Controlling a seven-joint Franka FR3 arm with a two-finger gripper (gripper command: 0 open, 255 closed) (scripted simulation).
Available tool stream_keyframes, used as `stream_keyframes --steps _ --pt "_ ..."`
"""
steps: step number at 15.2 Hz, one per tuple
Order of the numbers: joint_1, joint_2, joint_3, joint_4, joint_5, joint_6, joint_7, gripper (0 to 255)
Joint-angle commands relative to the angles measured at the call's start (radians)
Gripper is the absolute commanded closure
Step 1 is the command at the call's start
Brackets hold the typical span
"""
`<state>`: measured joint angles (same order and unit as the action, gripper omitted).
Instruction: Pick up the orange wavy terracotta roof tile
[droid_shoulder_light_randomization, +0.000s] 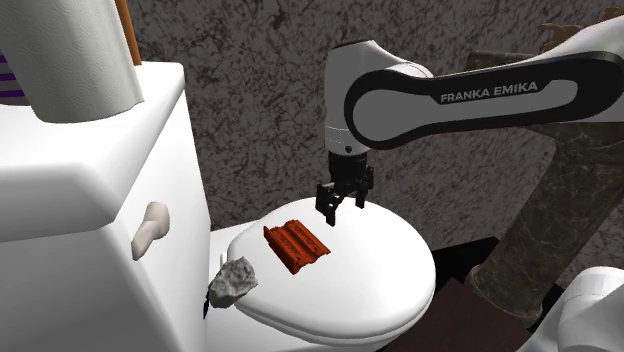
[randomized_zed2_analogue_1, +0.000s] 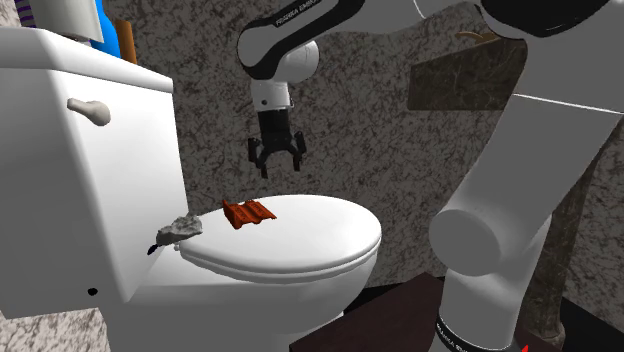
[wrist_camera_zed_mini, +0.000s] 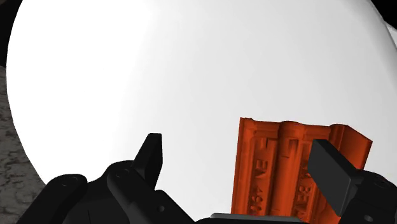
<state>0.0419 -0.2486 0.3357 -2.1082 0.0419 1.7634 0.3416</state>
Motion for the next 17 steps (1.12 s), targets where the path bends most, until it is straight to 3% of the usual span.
stream_keyframes --steps 1,12,17 --pt "0.004 0.074 0.022 0.05 -0.007 0.022 0.042 0" --pt "0.081 0.492 0.09 0.396 -0.111 0.068 0.264 0" --pt "0.083 0.508 0.086 0.35 -0.119 0.129 0.268 0"
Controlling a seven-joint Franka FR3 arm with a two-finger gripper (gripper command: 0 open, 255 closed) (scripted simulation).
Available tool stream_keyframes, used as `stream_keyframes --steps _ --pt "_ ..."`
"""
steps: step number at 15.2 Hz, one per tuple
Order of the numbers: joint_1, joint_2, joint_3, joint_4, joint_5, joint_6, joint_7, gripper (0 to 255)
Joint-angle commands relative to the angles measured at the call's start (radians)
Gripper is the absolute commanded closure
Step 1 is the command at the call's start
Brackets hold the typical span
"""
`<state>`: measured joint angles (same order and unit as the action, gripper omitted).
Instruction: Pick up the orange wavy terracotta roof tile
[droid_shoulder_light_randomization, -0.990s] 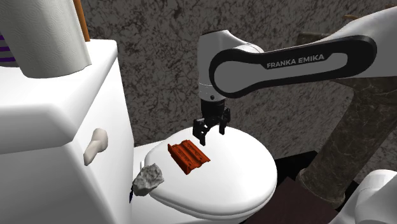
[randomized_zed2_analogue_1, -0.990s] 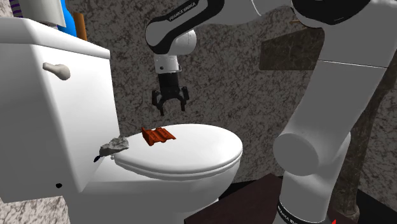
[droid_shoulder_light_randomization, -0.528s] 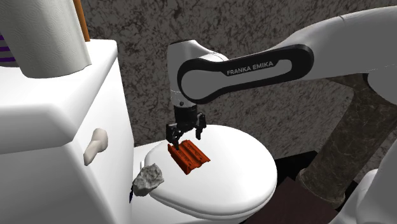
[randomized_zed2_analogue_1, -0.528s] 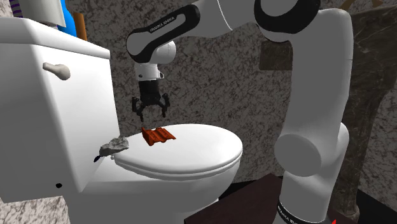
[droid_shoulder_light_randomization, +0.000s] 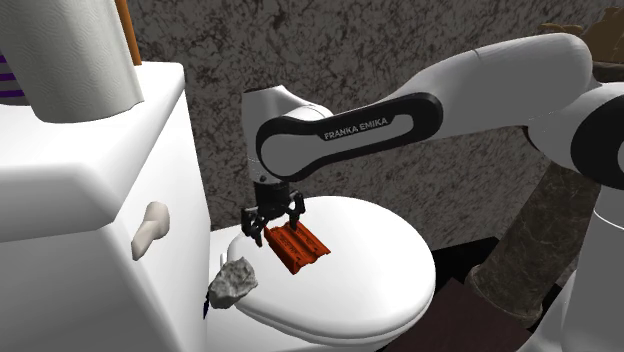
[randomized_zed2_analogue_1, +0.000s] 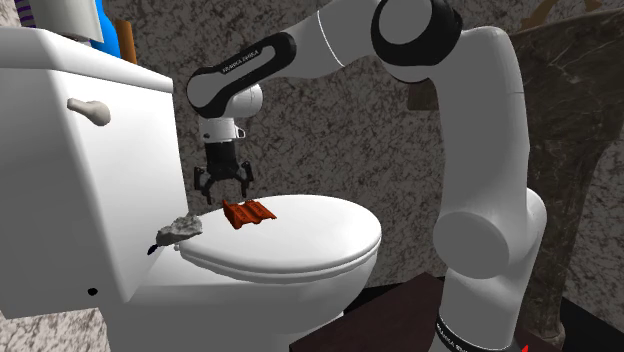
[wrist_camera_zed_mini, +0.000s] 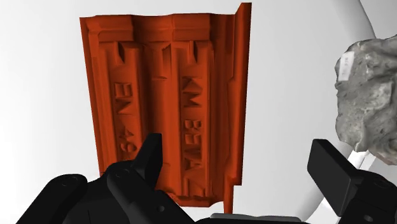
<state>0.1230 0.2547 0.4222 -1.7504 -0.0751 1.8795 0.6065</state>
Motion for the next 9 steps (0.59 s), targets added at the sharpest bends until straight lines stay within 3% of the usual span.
stream_keyframes --steps 1,4,5,9 --pt "0.002 0.009 -0.001 -0.017 -0.004 0.026 0.004 0" --pt "0.002 0.016 -0.002 -0.03 -0.007 0.045 0.006 0" --pt "0.002 0.015 -0.002 -0.03 -0.007 0.045 0.005 255" --pt "0.002 0.016 -0.002 -0.029 -0.007 0.044 0.006 255"
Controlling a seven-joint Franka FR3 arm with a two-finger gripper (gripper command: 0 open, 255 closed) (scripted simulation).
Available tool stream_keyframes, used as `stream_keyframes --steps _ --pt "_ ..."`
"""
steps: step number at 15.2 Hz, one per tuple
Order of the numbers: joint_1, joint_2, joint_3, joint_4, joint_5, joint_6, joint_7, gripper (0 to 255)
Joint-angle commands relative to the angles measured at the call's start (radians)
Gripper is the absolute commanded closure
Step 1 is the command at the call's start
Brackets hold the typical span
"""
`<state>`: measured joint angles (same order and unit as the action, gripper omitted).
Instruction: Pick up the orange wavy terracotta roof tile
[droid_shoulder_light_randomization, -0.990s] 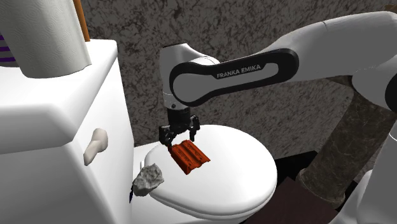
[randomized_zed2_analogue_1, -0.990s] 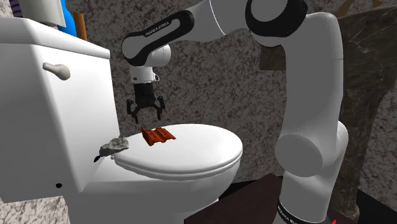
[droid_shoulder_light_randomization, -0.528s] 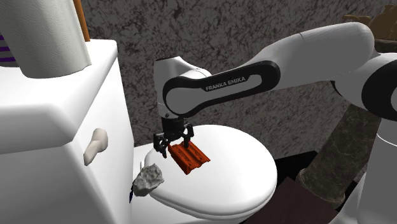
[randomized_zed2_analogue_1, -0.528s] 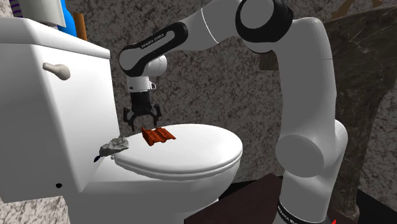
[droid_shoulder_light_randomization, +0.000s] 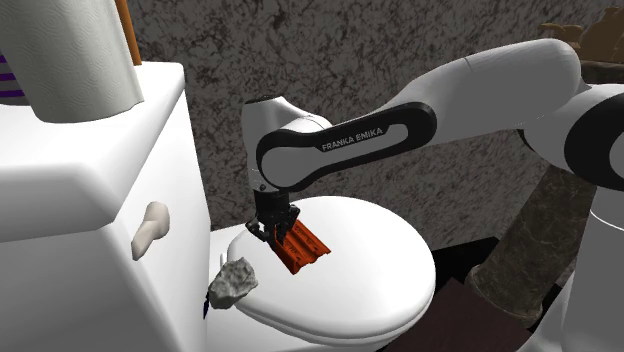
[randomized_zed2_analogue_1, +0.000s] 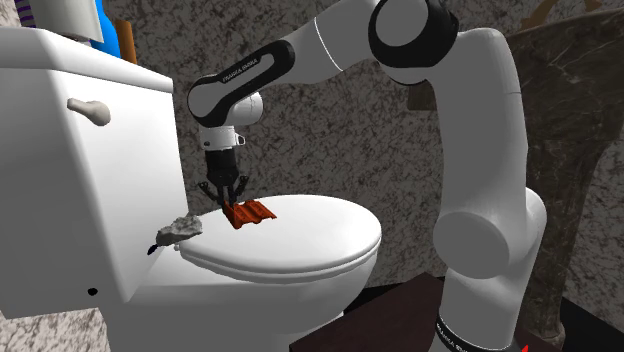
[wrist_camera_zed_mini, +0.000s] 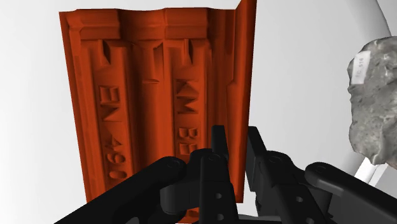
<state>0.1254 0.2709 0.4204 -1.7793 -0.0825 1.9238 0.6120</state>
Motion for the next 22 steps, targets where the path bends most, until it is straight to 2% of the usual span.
stream_keyframes --steps 1,5,20,22 --pt "0.0 0.0 0.0 0.0 0.0 0.0 0.0 255" --pt "0.0 0.0 0.0 -0.001 0.0 0.0 0.0 255" --pt "-0.001 -0.043 0.007 0.149 0.021 -0.188 -0.01 255" --pt "-0.001 -0.043 0.007 0.15 0.021 -0.189 -0.01 255"
